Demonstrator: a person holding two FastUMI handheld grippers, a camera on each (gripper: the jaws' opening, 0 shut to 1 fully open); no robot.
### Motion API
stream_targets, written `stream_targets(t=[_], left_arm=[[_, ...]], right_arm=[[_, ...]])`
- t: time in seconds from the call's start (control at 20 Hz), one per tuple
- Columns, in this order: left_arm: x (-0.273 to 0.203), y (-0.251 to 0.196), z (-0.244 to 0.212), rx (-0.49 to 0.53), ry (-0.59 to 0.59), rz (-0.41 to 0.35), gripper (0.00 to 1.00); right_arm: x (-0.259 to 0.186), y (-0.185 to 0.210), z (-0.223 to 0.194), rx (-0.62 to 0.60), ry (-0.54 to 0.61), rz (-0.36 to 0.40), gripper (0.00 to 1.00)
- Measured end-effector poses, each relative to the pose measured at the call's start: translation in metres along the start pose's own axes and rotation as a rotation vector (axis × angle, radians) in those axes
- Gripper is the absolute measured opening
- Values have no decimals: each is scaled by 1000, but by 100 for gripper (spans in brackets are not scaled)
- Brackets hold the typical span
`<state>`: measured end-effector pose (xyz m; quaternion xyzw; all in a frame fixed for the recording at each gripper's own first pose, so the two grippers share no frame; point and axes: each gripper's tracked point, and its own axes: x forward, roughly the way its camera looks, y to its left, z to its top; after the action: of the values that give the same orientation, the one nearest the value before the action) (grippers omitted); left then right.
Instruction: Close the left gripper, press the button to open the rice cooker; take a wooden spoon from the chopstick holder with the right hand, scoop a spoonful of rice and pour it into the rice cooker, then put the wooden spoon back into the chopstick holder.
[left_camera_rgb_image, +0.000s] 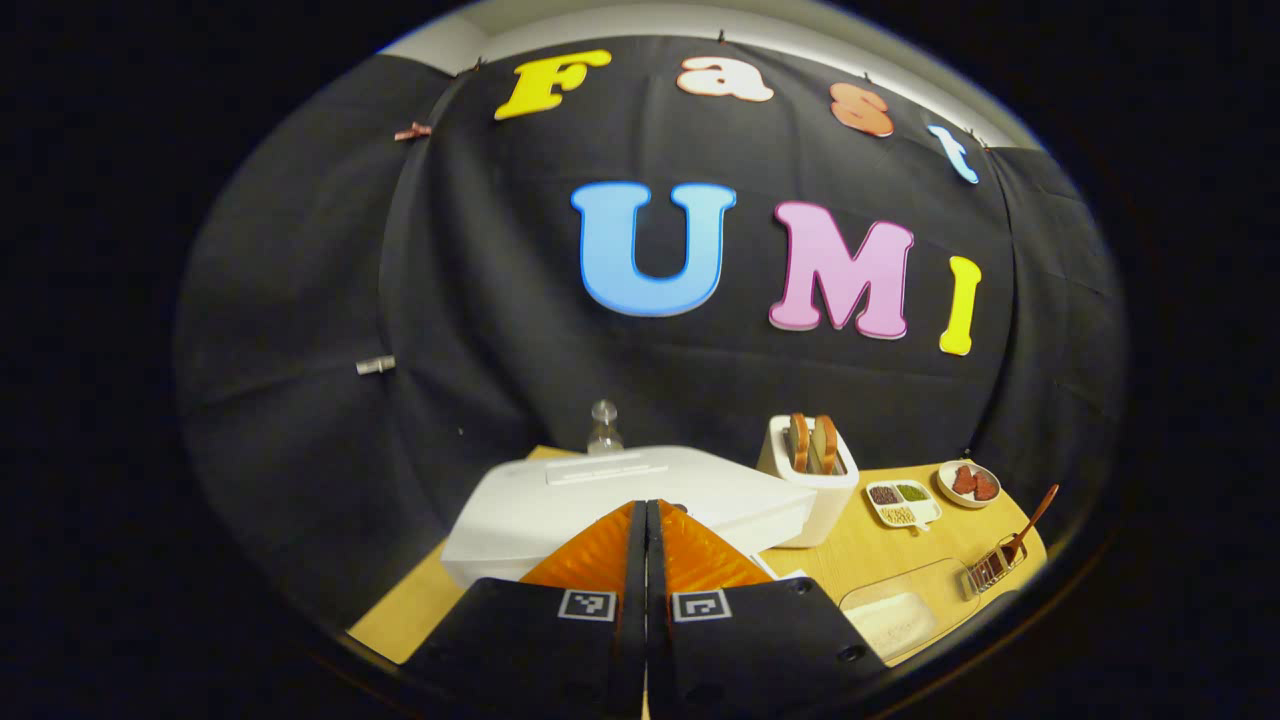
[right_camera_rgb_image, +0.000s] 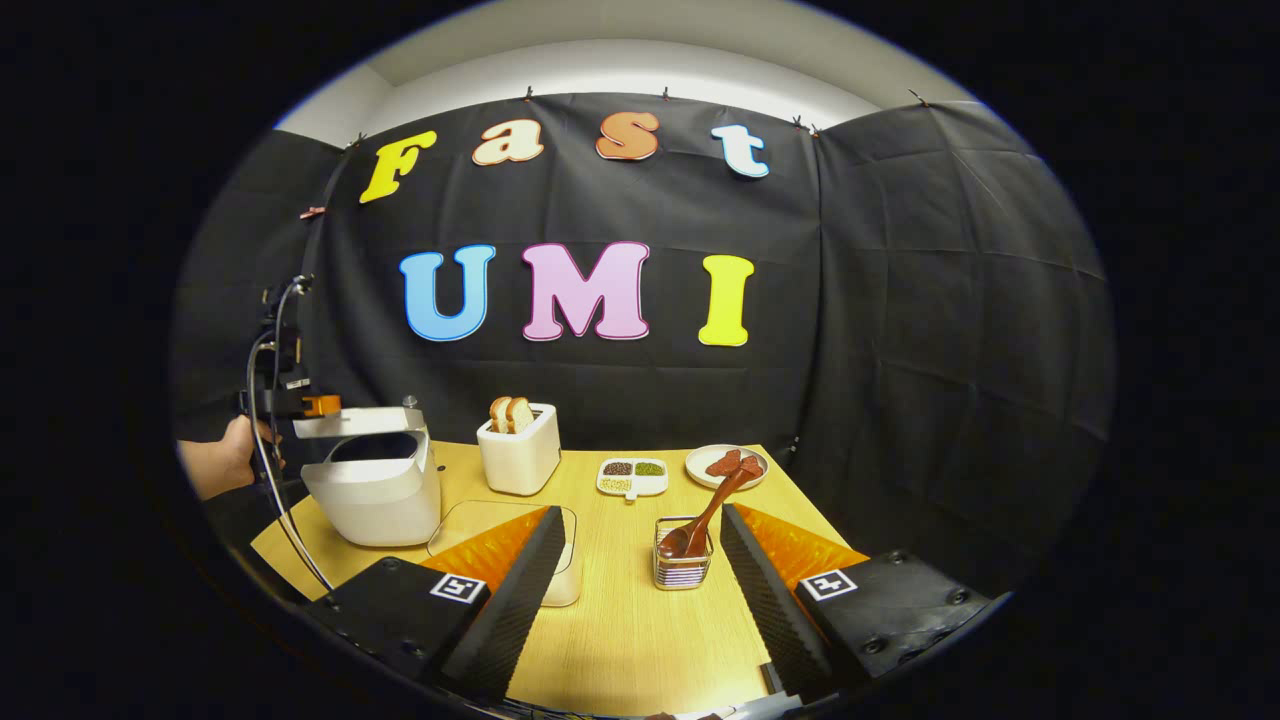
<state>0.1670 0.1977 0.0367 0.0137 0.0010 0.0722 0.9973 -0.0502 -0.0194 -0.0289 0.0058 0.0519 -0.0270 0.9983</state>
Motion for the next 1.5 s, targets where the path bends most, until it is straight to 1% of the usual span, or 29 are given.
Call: stream_targets(t=[0.15,0.25,0.5,0.65,0.8,0.9,0.95,1.0,1.05,1.1,1.15,1.2,1.25,1.3,1.35,1.5], left_arm=[[-35,-3,40,60,-99,-30,7],[-62,-10,48,56,-125,-74,7],[-134,-35,40,8,-129,-136,8],[-168,-51,22,-50,-88,-161,8],[-186,-54,7,-91,-57,-152,8],[-190,-63,-6,-78,-29,-166,11],[-191,-66,-15,-71,-2,-161,19],[-189,-66,-21,-73,17,-151,24],[-191,-73,-24,-81,26,-156,34],[-193,-81,-25,-88,28,-167,41],[-193,-87,-27,-88,31,-174,63],[-192,-94,-31,-80,43,-181,72],[-193,-101,-38,-60,56,-189,94],[-195,-105,-41,-37,58,-180,99],[-194,-110,-44,-19,61,-176,96],[-199,-137,-55,1,88,-199,96]], right_arm=[[-4,9,-3,20,-4,-19,98],[-8,14,-6,10,-4,-36,98],[-10,22,-3,-21,0,-66,98],[-3,17,8,-16,-16,-77,98],[12,5,11,-1,-20,-87,98],[24,-6,14,10,-25,-90,98],[32,-13,14,16,-23,-95,98],[40,-20,12,24,-15,-99,98],[49,-28,11,37,-8,-103,98],[56,-36,9,49,1,-110,98],[65,-43,6,61,12,-115,98],[73,-50,3,72,24,-117,98],[82,-55,-2,86,43,-114,98],[91,-59,-7,99,62,-106,98],[101,-64,-12,111,80,-103,98],[132,-74,-28,133,134,-84,96]])
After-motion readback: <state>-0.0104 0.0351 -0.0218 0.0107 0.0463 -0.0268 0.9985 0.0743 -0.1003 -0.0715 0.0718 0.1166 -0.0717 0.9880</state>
